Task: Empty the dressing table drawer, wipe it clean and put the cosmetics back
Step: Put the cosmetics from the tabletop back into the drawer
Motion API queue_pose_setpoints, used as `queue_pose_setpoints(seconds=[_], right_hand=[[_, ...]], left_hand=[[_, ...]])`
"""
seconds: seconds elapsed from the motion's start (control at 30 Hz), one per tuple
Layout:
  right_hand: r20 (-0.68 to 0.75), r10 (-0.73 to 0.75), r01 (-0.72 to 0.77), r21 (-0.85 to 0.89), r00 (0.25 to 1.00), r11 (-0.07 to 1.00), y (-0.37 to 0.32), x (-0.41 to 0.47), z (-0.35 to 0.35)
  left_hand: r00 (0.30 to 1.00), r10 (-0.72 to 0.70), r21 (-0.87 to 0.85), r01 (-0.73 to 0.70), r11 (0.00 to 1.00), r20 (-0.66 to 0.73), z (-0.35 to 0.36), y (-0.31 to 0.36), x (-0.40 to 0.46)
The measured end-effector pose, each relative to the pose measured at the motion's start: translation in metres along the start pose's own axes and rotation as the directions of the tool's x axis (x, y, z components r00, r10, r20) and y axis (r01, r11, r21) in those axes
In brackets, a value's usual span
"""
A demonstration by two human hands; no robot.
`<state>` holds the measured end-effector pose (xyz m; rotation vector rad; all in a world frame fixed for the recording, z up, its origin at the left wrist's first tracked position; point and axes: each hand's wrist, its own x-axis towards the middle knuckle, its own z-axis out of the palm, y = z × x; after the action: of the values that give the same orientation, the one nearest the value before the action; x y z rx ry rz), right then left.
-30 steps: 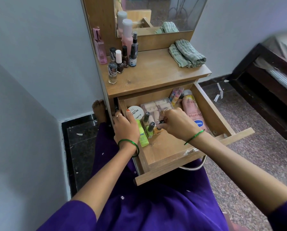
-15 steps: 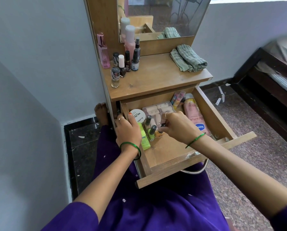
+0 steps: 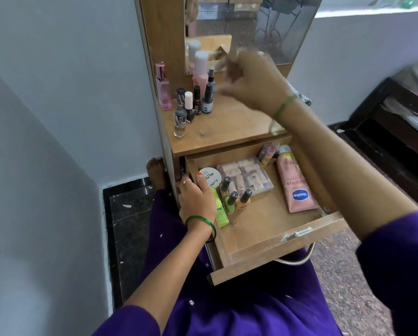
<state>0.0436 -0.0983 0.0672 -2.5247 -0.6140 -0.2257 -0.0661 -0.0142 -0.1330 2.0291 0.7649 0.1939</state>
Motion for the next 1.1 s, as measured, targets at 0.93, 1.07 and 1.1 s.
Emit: queue_pose_setpoints(seconds=[0.93,1.07,1.1], right_hand=[[-0.359,-0.059,0.101,0.101,0.932,0.99,0.001,0.065,0.004],[-0.381,0.045,0.083,0.314,0.923,0.946,0.021,-0.005,-0.025],[-0.352,0.112,0.026,0.363,0.929,0.931,0.028,-0.025,-0.031]], left_hand=[[1.0,0.013,0.008,-0.013,1.0,-0.005,-0.002,0.0,-0.001],[1.0,0.019,0.008,-0.019,1.0,-0.001,-0.003,0.001,-0.001],[1.0,0.012,0.006,-0.012,1.0,0.0,-0.003,0.001,-0.001]])
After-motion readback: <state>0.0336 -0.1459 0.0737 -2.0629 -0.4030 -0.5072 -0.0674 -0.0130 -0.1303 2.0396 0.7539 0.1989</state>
